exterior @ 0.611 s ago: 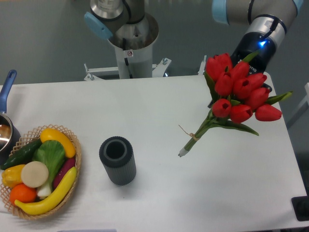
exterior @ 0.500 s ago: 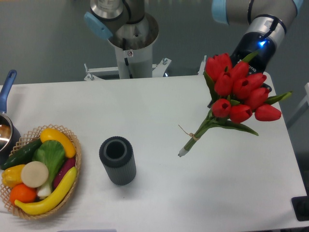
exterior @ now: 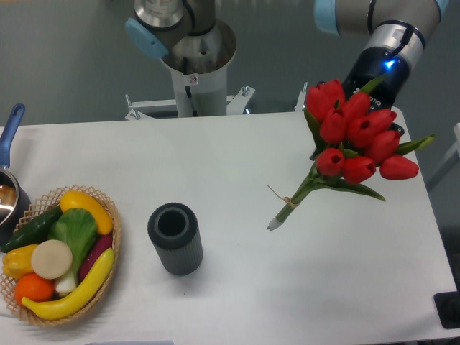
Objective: Place the flowers on the table
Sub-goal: 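Rotate the gripper so the tulip bouquet hangs blooms-down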
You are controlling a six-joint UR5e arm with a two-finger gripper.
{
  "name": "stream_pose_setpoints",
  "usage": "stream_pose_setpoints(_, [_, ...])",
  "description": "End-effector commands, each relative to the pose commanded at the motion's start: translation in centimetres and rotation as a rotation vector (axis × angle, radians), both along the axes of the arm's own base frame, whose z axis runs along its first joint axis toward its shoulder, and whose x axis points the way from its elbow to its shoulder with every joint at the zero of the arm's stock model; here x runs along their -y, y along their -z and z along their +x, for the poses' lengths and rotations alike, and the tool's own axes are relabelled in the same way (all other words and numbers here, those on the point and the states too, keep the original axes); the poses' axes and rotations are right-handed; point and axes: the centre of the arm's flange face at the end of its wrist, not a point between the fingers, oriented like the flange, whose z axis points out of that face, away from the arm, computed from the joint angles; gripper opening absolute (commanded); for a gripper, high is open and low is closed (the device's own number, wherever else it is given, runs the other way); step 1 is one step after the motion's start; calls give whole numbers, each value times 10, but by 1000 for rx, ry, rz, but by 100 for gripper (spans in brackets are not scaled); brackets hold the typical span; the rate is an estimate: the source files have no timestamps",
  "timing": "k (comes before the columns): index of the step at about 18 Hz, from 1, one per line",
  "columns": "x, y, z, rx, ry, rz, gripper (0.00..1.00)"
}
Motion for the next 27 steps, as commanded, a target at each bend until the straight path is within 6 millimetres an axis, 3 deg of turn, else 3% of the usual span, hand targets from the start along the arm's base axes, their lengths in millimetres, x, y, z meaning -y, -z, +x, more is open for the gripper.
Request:
stream_pose_setpoints(14, [9, 3, 10, -149, -164, -374, 43])
stream_pose_setpoints(16, [10, 15, 11, -189, -163, -448, 36])
stream_pose_setpoints(21, [7, 50, 14, -269, -113, -590, 36])
stream_pose_setpoints(27, [23, 92, 7, -353, -63, -814, 36])
